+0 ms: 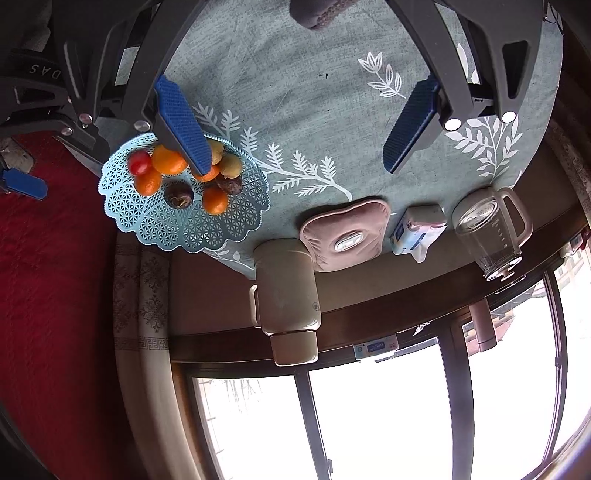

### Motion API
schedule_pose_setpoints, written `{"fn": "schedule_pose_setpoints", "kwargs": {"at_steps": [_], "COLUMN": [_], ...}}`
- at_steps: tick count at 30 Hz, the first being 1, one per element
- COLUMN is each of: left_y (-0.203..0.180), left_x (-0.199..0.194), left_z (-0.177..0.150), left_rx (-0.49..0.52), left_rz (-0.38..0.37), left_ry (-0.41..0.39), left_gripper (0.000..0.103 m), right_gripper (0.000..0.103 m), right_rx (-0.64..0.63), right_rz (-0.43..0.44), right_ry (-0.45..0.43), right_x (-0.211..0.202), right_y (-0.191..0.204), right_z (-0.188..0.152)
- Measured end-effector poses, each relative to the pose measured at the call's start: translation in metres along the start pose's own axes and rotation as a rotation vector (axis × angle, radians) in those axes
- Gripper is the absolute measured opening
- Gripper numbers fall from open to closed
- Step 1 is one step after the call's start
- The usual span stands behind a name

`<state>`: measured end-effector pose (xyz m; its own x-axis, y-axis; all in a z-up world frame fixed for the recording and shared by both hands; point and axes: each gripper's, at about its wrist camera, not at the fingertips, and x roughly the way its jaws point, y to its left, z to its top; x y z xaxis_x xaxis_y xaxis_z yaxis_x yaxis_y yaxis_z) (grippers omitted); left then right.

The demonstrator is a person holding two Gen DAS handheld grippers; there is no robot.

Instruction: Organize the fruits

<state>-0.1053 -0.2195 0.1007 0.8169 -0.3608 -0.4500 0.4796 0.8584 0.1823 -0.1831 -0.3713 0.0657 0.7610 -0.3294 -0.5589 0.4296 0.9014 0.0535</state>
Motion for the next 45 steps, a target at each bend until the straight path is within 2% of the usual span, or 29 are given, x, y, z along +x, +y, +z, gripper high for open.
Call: {"fn": "schedule_pose_setpoints", "kwargs": {"at_steps": [26, 45], "left_y": [-0.01, -0.012], "left_x": [0.009, 0.012], "left_z": [-0.007, -0.009], "left_rx": [0.029, 0.04], "left_rz": [0.015, 0.014], "left_ry": [0.021, 0.025], "left_gripper": [0.093, 0.093], "right_gripper": [0.1, 0.1], "right_rx": [-0.053, -0.058], "right_rz": [-0.087, -0.098], "right_ry": [0.018, 0.025], "right_x": [0.012, 0.014], "right_y": [0.007, 0.007], "right_z": [-0.006, -0.006]}}
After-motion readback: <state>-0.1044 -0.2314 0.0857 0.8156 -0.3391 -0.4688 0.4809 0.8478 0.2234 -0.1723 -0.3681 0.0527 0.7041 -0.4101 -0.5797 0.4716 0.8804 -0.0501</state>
